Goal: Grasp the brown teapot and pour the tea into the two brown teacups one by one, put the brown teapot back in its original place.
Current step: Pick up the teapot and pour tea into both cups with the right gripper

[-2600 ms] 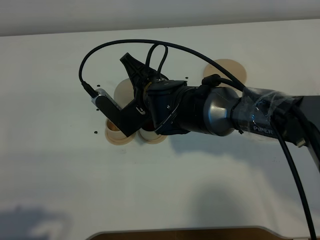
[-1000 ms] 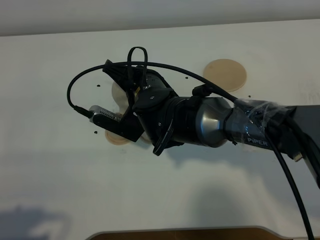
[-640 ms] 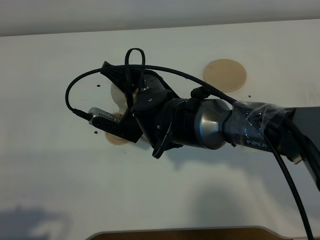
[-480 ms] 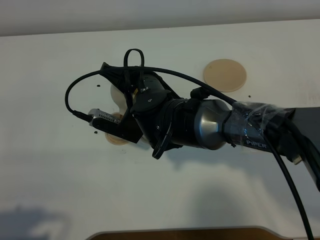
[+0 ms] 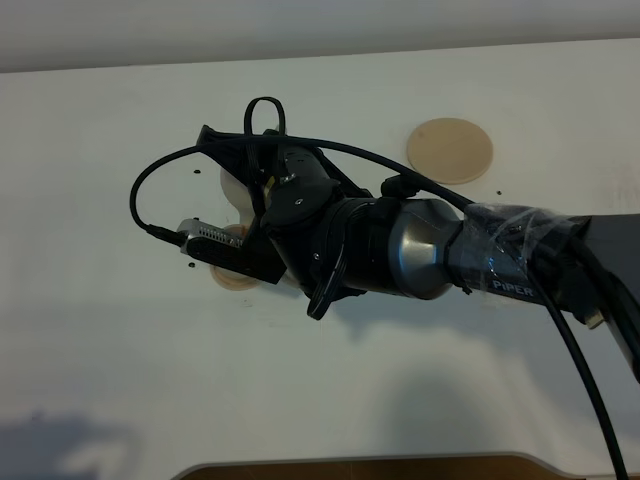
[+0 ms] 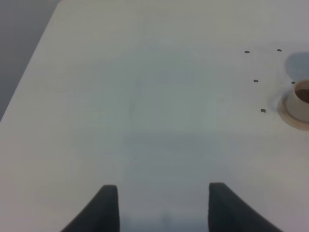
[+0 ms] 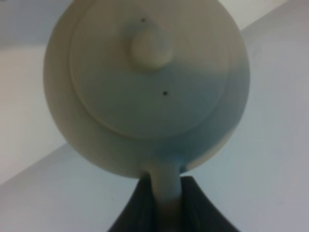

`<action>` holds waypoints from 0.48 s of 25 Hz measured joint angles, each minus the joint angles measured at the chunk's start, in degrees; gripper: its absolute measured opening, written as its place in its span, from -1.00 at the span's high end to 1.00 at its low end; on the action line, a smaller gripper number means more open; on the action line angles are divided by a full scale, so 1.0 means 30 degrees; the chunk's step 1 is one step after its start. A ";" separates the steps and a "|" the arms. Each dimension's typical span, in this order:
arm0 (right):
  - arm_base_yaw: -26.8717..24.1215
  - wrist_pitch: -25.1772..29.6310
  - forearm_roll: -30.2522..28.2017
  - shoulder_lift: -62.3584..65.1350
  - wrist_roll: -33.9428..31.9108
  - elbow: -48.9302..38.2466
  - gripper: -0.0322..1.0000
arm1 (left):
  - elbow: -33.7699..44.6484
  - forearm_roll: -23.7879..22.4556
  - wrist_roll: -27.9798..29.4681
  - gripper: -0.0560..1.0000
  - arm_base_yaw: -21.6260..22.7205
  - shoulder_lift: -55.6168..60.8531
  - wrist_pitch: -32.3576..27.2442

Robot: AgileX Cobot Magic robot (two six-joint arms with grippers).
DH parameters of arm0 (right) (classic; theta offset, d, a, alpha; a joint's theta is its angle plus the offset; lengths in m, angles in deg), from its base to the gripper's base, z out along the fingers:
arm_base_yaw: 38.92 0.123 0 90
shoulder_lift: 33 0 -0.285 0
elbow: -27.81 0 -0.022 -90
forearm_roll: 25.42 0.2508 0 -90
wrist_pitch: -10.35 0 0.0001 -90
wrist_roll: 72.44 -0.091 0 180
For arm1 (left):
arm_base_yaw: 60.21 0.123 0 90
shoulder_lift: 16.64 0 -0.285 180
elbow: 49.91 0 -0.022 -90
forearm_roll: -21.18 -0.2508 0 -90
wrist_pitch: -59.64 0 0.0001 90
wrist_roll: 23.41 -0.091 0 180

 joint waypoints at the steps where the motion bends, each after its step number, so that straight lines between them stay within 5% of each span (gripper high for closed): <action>1: 0.0000 0.0000 -0.0047 0.0000 0.0000 0.0000 0.72 | 0.0000 0.0000 0.0000 0.03 0.0000 0.0000 0.0000; 12: 0.0000 -0.0109 -0.0058 0.0000 -0.0019 0.0000 0.72 | 0.0000 0.0000 0.0020 0.03 0.0000 0.0000 0.0000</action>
